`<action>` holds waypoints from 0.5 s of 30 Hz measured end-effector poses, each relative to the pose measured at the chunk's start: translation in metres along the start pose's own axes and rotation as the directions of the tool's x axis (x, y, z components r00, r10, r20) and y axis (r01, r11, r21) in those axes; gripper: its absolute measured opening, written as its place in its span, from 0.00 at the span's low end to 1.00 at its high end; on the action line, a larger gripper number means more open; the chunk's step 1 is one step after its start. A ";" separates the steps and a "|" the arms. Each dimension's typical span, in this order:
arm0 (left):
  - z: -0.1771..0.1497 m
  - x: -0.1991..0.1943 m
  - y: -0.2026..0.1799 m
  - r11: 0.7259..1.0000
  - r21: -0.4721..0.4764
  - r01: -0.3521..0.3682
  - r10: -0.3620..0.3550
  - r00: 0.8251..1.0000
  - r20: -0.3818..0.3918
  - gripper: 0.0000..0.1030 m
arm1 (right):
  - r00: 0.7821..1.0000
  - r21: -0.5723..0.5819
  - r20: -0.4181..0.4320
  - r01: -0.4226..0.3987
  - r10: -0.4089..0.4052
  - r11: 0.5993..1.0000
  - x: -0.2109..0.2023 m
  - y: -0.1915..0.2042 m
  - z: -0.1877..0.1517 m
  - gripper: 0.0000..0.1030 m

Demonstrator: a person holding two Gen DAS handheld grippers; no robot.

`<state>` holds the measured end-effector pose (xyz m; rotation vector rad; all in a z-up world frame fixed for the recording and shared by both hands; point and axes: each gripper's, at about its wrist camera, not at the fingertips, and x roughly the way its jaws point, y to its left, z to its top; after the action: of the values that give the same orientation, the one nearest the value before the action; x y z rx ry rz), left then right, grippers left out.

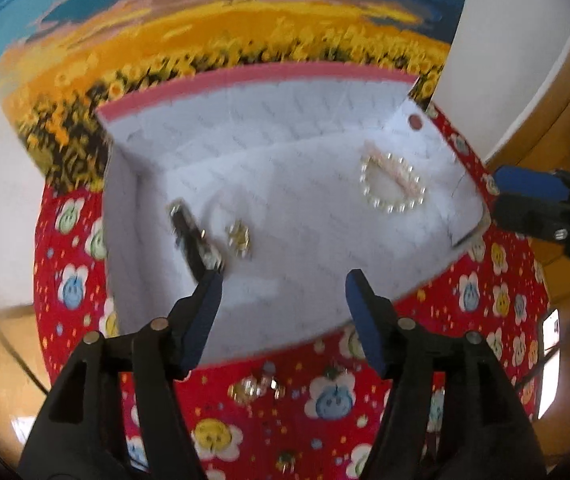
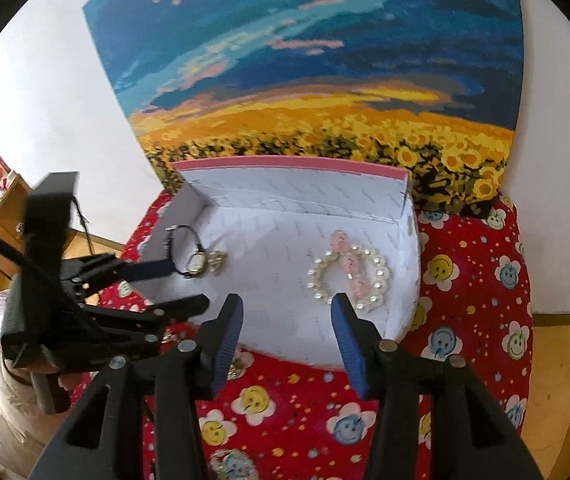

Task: Organize jewelry
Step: 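Lift both open tools up out of the pink box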

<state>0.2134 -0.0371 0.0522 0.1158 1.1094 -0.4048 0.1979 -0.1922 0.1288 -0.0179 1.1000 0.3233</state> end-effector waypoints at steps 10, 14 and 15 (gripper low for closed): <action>-0.020 -0.037 0.007 0.998 -0.045 0.039 -0.039 0.999 0.002 0.57 | 0.999 0.001 0.048 -0.024 0.024 1.000 -0.029 0.012 -0.016 0.50; -0.035 -0.052 0.010 0.997 -0.068 0.034 -0.032 0.999 0.027 0.58 | 0.998 0.019 0.054 -0.042 0.041 0.999 -0.040 0.012 -0.029 0.50; -0.038 -0.054 0.011 0.997 -0.077 0.031 -0.029 0.999 0.031 0.58 | 0.997 0.023 0.056 -0.045 0.044 0.999 -0.043 0.013 -0.033 0.50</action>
<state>0.1645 -0.0020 0.0821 0.0244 1.0971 -0.3885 0.1481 -0.1962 0.1529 0.0369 1.0502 0.3488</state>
